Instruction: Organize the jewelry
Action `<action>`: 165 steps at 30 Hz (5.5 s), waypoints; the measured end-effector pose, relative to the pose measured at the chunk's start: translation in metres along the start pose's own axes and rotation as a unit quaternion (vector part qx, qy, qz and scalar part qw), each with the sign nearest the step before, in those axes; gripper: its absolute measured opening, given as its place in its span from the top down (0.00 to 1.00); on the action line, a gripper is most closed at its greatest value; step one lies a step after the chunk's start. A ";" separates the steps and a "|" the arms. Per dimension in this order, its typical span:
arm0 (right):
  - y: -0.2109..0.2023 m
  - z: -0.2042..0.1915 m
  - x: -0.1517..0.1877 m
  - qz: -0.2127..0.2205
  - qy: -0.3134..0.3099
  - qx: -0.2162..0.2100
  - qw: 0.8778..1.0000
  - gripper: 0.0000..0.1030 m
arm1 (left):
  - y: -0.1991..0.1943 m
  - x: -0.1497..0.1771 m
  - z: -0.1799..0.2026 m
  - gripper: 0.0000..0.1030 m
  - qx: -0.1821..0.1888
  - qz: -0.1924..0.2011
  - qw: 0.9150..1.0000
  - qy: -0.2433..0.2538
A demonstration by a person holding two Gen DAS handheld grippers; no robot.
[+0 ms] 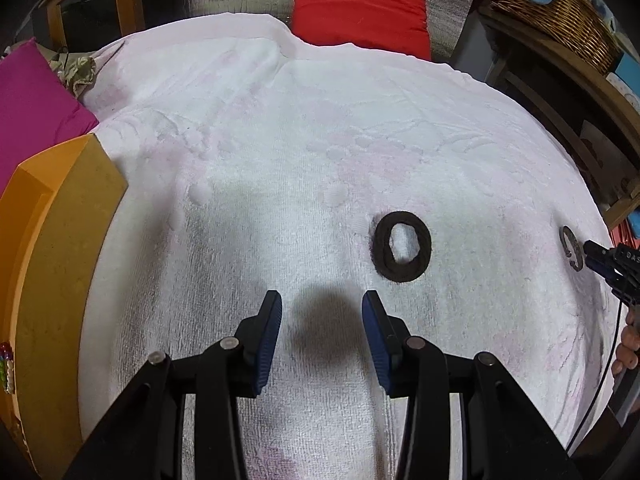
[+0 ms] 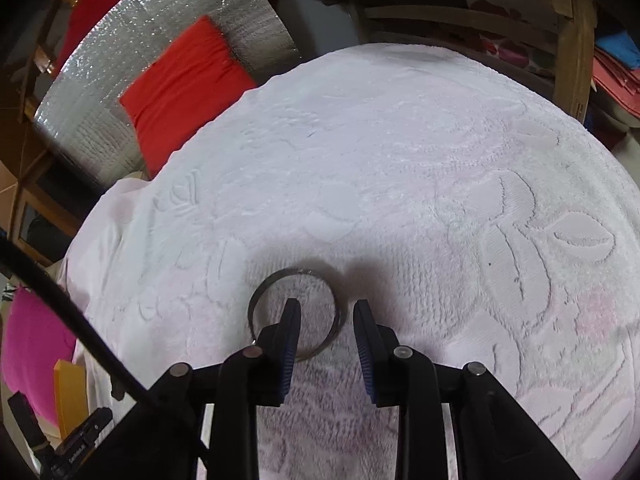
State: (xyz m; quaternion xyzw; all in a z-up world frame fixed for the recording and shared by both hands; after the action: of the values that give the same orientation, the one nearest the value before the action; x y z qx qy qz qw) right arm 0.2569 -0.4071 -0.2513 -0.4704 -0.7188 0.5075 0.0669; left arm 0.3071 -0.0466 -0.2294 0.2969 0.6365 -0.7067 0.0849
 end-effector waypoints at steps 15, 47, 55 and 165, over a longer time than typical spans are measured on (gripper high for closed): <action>0.025 -0.046 0.018 0.037 -0.098 0.057 0.993 0.38 | 0.025 -0.026 0.026 0.41 0.052 0.020 0.998 0.010; 0.007 -0.077 0.038 0.036 -0.122 -0.002 0.992 0.38 | -0.003 -0.020 -0.002 0.91 0.069 0.077 0.995 -0.006; -0.004 -0.123 0.085 0.015 -0.201 -0.038 0.979 0.38 | -0.021 0.003 -0.016 0.91 0.075 0.066 0.995 0.001; -0.039 -0.179 0.182 0.059 -0.306 -0.086 0.946 0.38 | -0.151 0.078 -0.044 0.89 -0.081 0.129 0.987 0.043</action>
State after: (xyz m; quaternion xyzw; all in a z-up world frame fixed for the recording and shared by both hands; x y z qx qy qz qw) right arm 0.2359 -0.1535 -0.2042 -0.3382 -0.7163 0.5666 -0.2270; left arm 0.1820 0.0422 -0.1428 0.3985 0.6512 -0.6227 0.1715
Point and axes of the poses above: each gripper's, at about its wrist camera, not at the fingertips, and y roughly the way its jaws point, z to its right, x to its underside, the point moved 3 cm from there along y, roughly the way its jaws point, and after that the axes turned 10 degrees about y, right-handed, at the moved point
